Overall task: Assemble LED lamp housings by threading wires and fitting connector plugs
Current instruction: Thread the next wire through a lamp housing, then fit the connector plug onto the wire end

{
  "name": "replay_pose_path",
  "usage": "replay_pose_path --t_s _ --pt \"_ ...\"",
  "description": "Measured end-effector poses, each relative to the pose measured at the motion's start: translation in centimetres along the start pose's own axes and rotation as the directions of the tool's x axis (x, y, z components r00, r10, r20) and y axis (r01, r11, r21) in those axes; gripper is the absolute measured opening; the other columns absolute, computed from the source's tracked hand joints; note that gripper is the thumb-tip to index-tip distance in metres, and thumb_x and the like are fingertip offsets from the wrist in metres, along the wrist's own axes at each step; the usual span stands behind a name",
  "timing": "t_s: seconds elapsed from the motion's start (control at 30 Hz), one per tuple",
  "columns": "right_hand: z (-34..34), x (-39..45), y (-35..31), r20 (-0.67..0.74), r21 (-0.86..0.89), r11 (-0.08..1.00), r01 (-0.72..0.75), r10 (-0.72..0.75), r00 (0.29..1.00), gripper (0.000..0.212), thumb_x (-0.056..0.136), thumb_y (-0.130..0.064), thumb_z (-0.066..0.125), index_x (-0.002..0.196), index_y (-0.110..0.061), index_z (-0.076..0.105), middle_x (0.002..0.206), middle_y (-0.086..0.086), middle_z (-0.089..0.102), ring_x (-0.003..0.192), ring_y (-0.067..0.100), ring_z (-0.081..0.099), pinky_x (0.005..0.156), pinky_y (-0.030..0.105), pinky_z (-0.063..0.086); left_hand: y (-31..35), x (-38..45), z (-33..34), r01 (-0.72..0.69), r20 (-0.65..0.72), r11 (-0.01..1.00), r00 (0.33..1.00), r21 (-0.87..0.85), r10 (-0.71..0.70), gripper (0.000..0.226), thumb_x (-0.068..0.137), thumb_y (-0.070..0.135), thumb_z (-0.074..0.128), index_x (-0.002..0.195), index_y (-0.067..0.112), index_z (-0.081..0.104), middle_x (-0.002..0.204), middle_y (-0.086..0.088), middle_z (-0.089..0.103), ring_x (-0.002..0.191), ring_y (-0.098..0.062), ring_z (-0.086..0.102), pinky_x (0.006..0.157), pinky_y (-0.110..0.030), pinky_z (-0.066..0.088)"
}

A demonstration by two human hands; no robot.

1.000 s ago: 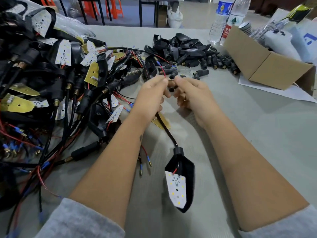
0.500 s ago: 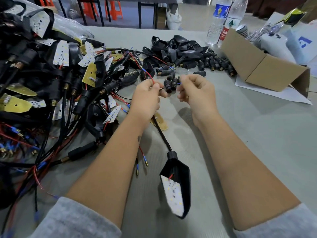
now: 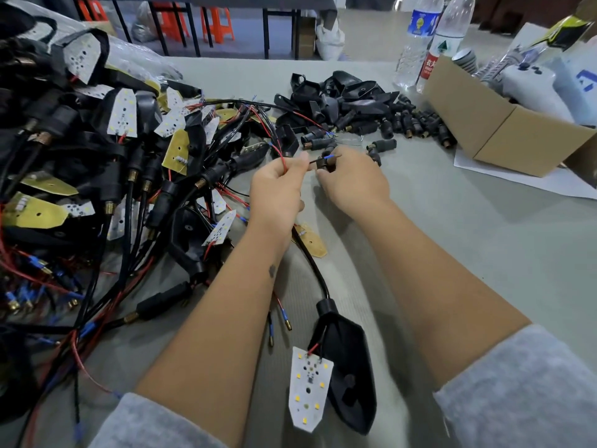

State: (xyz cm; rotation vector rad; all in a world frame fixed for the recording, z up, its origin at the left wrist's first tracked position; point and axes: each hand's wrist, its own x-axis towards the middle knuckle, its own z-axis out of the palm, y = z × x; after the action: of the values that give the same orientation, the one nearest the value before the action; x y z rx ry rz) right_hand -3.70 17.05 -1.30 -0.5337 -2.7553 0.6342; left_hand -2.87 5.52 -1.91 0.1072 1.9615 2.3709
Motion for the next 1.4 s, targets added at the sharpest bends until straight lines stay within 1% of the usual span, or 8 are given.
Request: replay_pose_path --t_s 0.27,0.4,0.53,0.6,0.67,0.8,1.13,1.4 --pt "-0.1 -0.6 -0.3 -0.044 -0.049 0.991 0.128 -0.130 0.991 0.019 0.081 -0.012 0.060 0.100 -0.016 0.061 0.107 0.008 0.057 0.101 0.029 0.054 0.066 0.031 0.037 -0.3 0.5 -0.1 -0.007 -0.025 0.999 1.000 -0.051 0.006 0.023 0.097 0.013 0.058 0.075 0.011 0.060 0.060 0.005 0.059 0.048 0.000 0.049 0.048 -0.013 0.042" --pt "-0.9 -1.3 0.2 0.024 0.159 0.986 0.054 -0.058 0.998 0.017 0.078 -0.011 0.060 0.093 -0.017 0.054 0.091 0.000 0.058 0.089 0.025 0.055 0.066 0.029 0.036 -0.2 0.4 -0.1 -0.014 -0.017 0.999 1.000 -0.047 0.014 0.018 0.098 0.002 0.052 0.087 0.011 0.062 0.073 -0.002 0.066 0.054 -0.001 0.054 0.051 -0.013 0.043" --pt "-1.6 -1.8 0.8 -0.005 0.387 0.922 -0.025 0.029 1.000 0.041 0.086 -0.008 0.049 0.124 -0.021 0.057 0.101 -0.003 0.061 0.089 0.016 0.057 0.069 0.025 0.039 -0.1 0.2 -0.2 -0.005 0.022 1.000 1.000 0.021 0.004 0.026 0.101 -0.001 0.041 0.103 0.012 0.063 0.083 0.002 0.070 0.053 -0.004 0.045 0.047 -0.011 0.036" --pt "-1.6 -2.2 0.9 0.005 0.626 0.777 -0.074 0.091 0.996 0.045 0.089 -0.005 0.047 0.130 -0.022 0.055 0.105 0.002 0.065 0.078 0.011 0.055 0.064 0.021 0.040 0.0 0.0 -0.2 0.009 0.031 0.999 0.999 0.033 -0.010 0.028 0.101 -0.001 0.038 0.108 0.012 0.062 0.083 0.002 0.069 0.049 -0.005 0.037 0.044 -0.011 0.031" --pt "-1.5 -2.8 0.7 0.080 0.865 0.481 -0.138 0.140 0.987 0.046 0.089 0.001 0.044 0.127 -0.021 0.055 0.093 0.008 0.062 0.067 0.014 0.051 0.061 0.022 0.045 0.1 0.0 -0.1 0.028 0.029 0.999 0.999 0.040 -0.029 0.029 0.101 -0.001 0.036 0.109 0.011 0.062 0.080 0.001 0.066 0.046 -0.005 0.033 0.042 -0.012 0.029" --pt "-1.5 -3.4 0.9 0.173 0.979 0.087 -0.182 0.098 0.980 0.042 0.091 0.008 0.038 0.115 -0.021 0.055 0.080 0.009 0.056 0.062 0.019 0.054 0.059 0.024 0.051 0.2 -0.1 -0.1 0.026 0.040 0.993 0.999 0.119 -0.031 0.032 0.101 0.000 0.036 0.107 0.013 0.064 0.077 0.002 0.060 0.042 -0.003 0.032 0.041 -0.013 0.027" --pt "-1.5 -3.6 2.0 0.196 0.968 -0.163 -0.191 0.014 0.981 0.019 0.096 0.002 0.049 0.095 -0.016 0.054 0.086 0.009 0.065 0.069 0.018 0.067 0.066 0.024 0.056 -0.2 -0.6 0.3 -0.178 0.087 0.960 0.983 0.217 0.162 0.014 0.093 0.018 0.066 0.080 0.022 0.063 0.066 0.008 0.058 0.050 0.008 0.050 0.055 -0.006 0.039" --pt "-1.9 -3.8 1.9 0.276 0.921 -0.275 -0.276 -0.041 0.960 0.016 0.098 -0.010 0.046 0.113 -0.007 0.050 0.086 0.012 0.071 0.074 0.021 0.071 0.069 0.026 0.059 -0.4 -0.5 0.1 -0.131 -0.001 0.962 0.991 0.239 0.135 0.014 0.092 0.028 0.066 0.079 0.024 0.064 0.066 0.011 0.059 0.044 0.005 0.045 0.047 -0.012 0.036"
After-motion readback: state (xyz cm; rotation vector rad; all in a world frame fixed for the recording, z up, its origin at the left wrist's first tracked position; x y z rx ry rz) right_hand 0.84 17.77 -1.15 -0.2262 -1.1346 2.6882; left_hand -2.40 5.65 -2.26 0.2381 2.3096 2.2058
